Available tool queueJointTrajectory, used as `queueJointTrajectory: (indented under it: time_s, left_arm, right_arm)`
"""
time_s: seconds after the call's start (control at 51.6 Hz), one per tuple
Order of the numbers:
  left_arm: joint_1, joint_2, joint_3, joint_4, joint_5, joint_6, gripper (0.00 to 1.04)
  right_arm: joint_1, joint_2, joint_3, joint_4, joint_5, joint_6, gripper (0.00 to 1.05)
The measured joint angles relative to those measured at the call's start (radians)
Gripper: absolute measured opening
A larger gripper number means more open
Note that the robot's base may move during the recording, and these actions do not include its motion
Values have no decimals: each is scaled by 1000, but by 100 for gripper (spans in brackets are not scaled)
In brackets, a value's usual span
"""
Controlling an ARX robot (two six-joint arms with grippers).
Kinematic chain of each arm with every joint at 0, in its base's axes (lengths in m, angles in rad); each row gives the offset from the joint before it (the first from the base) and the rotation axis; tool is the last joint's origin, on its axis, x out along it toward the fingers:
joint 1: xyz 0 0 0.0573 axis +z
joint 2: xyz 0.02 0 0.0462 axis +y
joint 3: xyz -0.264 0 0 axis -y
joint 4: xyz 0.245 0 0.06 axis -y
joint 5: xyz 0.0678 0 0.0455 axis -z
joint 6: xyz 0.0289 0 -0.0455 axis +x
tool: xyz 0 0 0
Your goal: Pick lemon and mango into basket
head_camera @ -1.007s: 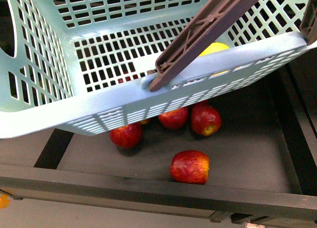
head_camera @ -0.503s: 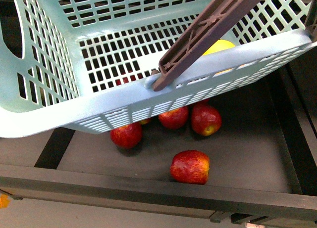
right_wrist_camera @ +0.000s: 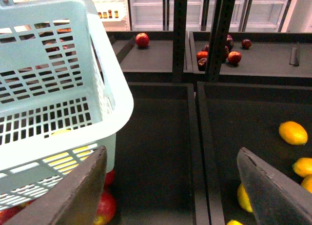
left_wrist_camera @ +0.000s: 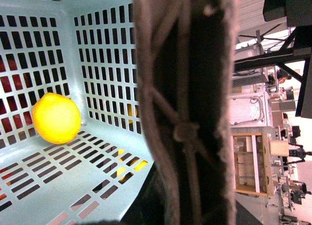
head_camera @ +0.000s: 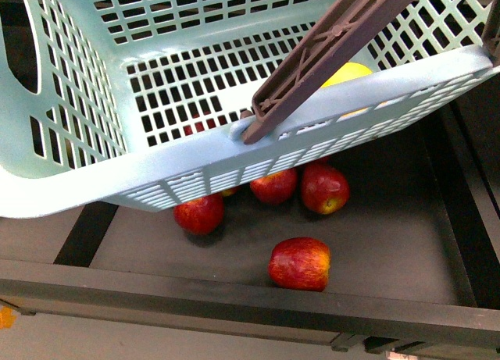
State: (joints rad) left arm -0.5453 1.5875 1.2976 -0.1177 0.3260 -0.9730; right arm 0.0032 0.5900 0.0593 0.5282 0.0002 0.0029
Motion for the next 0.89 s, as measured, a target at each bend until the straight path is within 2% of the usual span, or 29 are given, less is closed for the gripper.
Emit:
queueJointTrajectory:
  time_s: [0.097, 0.271, 0.639, 0.891]
  left_arm:
    - [0, 0, 0, 0, -2, 0, 5]
    - [-7, 0, 0, 0, 22, -9, 5]
    - [2, 0, 1, -1, -13, -3, 5]
    - [1, 0, 2, -1, -1, 0, 5]
  right_arm:
    - [0, 0, 0, 0, 2, 0, 98]
    - [-2, -3, -2, 0, 3, 0, 96]
    - [-2, -2, -3, -2, 0, 0, 96]
    - [-2, -2, -3, -2, 0, 0, 96]
